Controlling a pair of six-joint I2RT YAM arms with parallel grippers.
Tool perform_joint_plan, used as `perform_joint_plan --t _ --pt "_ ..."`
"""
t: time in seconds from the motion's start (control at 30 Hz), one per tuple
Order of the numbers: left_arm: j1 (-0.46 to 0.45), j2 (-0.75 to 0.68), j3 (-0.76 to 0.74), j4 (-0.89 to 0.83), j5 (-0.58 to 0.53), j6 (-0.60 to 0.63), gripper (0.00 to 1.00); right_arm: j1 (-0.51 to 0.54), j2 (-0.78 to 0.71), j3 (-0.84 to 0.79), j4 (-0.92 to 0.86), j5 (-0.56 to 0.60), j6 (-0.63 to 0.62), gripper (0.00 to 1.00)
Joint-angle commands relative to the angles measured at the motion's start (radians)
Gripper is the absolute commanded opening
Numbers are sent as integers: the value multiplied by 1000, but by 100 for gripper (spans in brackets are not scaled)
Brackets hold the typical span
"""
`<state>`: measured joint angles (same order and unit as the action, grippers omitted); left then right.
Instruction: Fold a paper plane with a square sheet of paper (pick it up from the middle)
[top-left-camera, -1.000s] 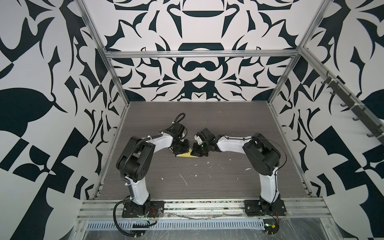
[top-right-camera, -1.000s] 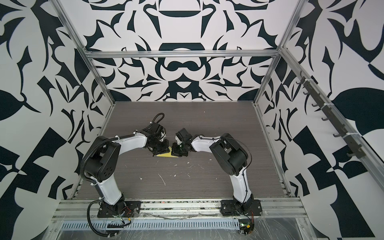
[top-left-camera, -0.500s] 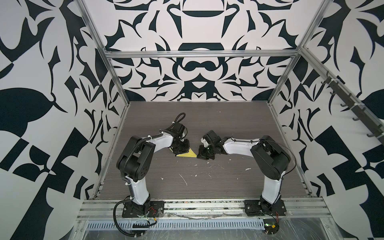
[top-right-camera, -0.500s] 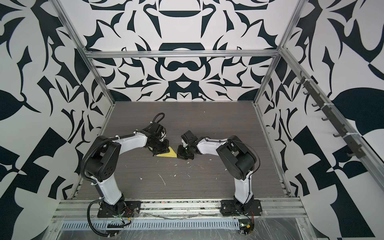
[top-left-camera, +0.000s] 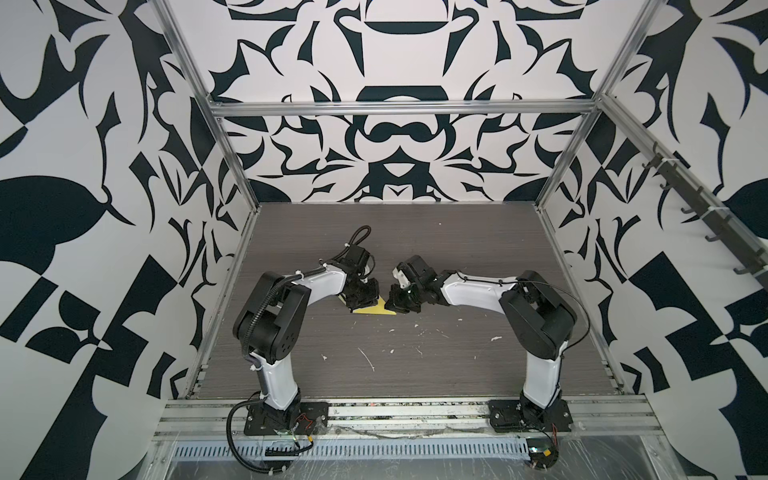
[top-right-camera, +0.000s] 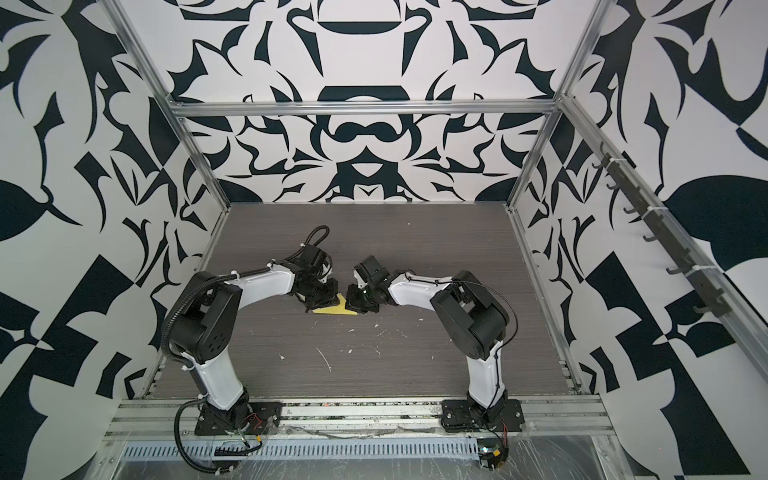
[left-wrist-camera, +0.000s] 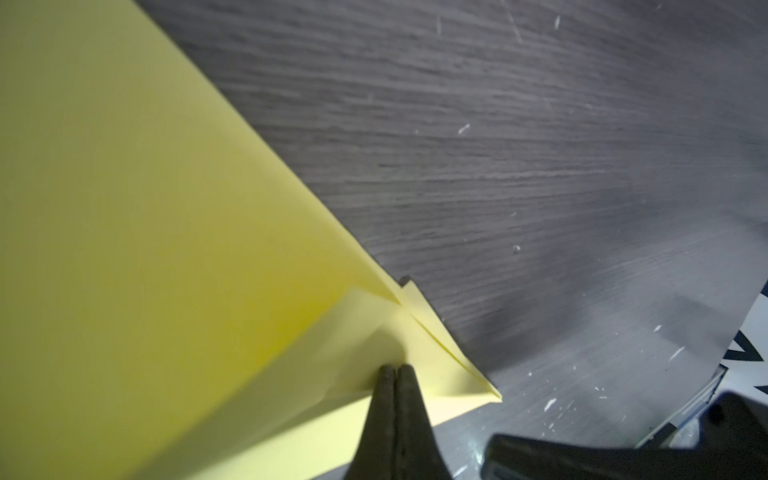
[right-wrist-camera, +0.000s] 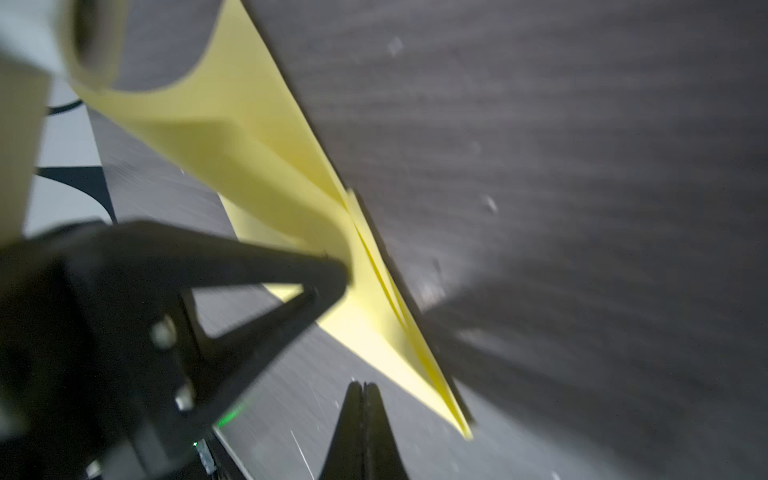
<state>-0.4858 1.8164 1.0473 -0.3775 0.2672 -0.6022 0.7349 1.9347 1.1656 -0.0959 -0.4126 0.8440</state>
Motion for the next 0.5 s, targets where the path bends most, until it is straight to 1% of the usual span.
perform_joint_plan --t 0.0,0.3,0.4,0.47 --pt "-3 26 2 -49 -31 7 4 -1 30 43 -8 11 3 0" --pt "-2 22 22 -69 -32 35 4 -6 49 22 -59 55 -2 0" --pt "-2 4 65 -110 -29 78 8 -6 55 12 -77 57 -11 0" --pt "-2 -9 97 -145 -37 116 13 -8 57 9 -86 60 -17 0"
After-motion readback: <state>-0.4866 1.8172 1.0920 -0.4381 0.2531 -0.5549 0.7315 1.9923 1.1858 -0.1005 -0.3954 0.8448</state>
